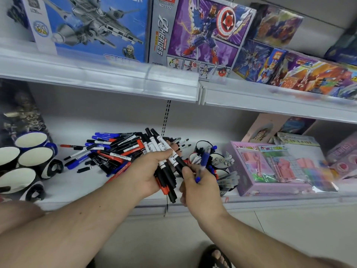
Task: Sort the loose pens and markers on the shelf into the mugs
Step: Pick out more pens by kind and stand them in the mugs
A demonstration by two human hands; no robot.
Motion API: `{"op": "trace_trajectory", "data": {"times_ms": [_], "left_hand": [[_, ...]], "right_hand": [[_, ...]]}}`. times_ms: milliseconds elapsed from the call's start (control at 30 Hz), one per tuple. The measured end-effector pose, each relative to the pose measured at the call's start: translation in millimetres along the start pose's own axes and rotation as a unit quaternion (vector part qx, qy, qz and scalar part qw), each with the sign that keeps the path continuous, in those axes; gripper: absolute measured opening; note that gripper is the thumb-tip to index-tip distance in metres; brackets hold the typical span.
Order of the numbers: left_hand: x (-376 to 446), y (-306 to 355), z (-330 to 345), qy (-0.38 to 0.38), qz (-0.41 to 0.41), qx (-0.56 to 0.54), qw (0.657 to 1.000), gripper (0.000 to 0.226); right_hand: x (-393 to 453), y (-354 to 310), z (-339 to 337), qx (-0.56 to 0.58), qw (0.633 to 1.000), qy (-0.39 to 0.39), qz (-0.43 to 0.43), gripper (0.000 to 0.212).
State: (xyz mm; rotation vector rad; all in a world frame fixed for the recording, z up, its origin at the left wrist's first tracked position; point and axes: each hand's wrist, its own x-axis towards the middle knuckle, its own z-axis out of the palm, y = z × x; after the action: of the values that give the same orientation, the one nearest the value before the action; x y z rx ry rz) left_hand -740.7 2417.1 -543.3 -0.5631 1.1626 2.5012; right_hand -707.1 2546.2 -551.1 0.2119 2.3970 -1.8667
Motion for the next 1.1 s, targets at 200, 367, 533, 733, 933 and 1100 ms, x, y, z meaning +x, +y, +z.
{"op": "trace_trajectory", "data": {"times_ms": [200, 367, 533, 733, 933, 1100], "left_hand": [[19.4, -9.5, -4.5, 0.026, -0.034, 0.044, 0.998, 0.005], [41.0, -1.7, -22.2, 0.081, -0.037, 0.042, 0.995, 0.011], [62.1, 13.9, -26.4, 0.108, -0.039, 0.072, 0.991, 0.022], [78.9, 12.3, -25.7, 0.083, -0.069, 0.106, 0.989, 0.020], [90.7, 10.5, -30.0, 0.077, -0.081, 0.045, 0.993, 0.012], [95.5, 12.2, -34.5, 0.057, -0.088, 0.002, 0.994, 0.015]], "right_hand": [[36.4, 2.0, -24.0, 0.015, 0.996, 0.080, 0.039, 0.021], [101.8, 8.4, -80.2, -0.297, 0.948, 0.117, -0.017, 0.038], [162.0, 19.7, -108.2, -0.488, 0.866, 0.107, 0.016, 0.028], [230.0, 48.6, -91.9, -0.589, 0.804, 0.045, 0.061, 0.015], [271.0, 74.8, -64.4, -0.610, 0.789, 0.002, 0.074, 0.016], [288.3, 103.3, -50.2, -0.590, 0.802, -0.003, 0.088, 0.017]]}}
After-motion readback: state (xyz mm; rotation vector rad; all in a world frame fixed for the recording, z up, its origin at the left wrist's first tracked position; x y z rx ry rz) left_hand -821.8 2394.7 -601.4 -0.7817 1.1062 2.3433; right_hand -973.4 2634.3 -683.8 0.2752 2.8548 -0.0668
